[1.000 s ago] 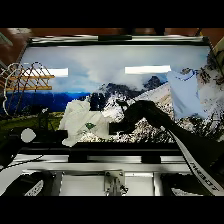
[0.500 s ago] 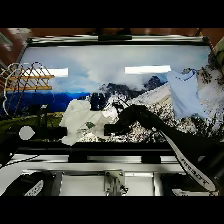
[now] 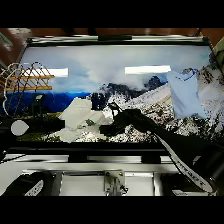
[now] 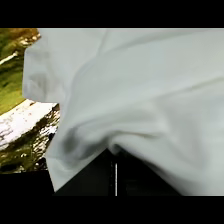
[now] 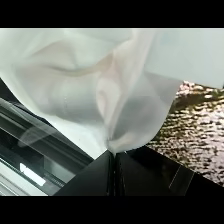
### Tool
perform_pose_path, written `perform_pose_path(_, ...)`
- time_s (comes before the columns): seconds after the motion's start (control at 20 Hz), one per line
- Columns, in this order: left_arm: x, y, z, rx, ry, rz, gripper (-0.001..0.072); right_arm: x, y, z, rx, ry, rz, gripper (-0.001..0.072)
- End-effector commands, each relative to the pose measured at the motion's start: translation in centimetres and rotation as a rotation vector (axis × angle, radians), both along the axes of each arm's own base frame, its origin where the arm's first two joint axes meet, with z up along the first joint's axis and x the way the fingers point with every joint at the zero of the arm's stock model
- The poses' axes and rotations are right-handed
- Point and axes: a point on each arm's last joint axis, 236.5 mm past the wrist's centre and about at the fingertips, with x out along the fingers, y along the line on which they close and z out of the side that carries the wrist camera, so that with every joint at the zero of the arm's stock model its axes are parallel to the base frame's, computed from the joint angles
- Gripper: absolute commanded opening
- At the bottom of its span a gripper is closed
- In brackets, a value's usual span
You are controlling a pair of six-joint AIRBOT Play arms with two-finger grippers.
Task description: Fold the shirts.
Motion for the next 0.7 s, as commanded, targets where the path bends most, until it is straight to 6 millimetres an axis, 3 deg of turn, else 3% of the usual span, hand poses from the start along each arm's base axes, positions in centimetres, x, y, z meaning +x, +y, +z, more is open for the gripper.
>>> perform_pose_path(0.0, 1.6, -0.4, 5.0, 0.020, -0.124, -0.078, 0.0031, 2.2, -1.4, 2.8, -0.001, -0.119, 0.002, 0.0057)
perform_pose_path(0.1, 2.9, -0.8, 11.7, 0.054, -0.293, -0.167, 0.0031, 5.4, -3.9, 8.4, 0.016, -0.290, -0.024, 0.0057)
perform_pose_path(0.15, 3.3, -0.9, 16.3, 0.060, -0.397, -0.188, 0.0031, 7.5, -5.4, 12.8, 0.033, -0.416, -0.047, 0.0057)
perform_pose_path(0.2, 3.2, -1.4, 22.0, 0.041, -0.524, -0.204, 0.0031, 9.3, -6.9, 17.8, 0.058, -0.558, -0.074, 0.0057)
perform_pose_path(0.25, 2.4, -2.7, 27.9, -0.011, -0.658, -0.232, 0.0031, 10.6, -8.4, 24.2, 0.106, -0.731, -0.109, 0.0057)
perform_pose_path(0.3, 0.5, -4.5, 34.0, -0.088, -0.792, -0.285, 0.0031, 11.0, -9.7, 30.4, 0.164, -0.892, -0.139, 0.0057)
perform_pose_path(0.4, -3.8, -6.6, 42.9, -0.205, -0.981, -0.357, 0.0032, 8.9, -12.1, 42.6, 0.266, -1.200, -0.165, 0.0057)
perform_pose_path(0.5, -6.7, -6.1, 47.9, -0.241, -1.097, -0.356, 0.0032, 5.6, -14.5, 50.9, 0.320, -1.388, -0.195, 0.0057)
perform_pose_path(0.6, -7.6, -4.8, 49.6, -0.194, -1.152, -0.326, 0.0031, 2.6, -16.6, 56.5, 0.354, -1.519, -0.222, 0.0057)
perform_pose_path(0.65, -7.4, -3.9, 49.4, -0.152, -1.154, -0.301, 0.0032, 1.2, -17.7, 58.5, 0.352, -1.571, -0.230, 0.0056)
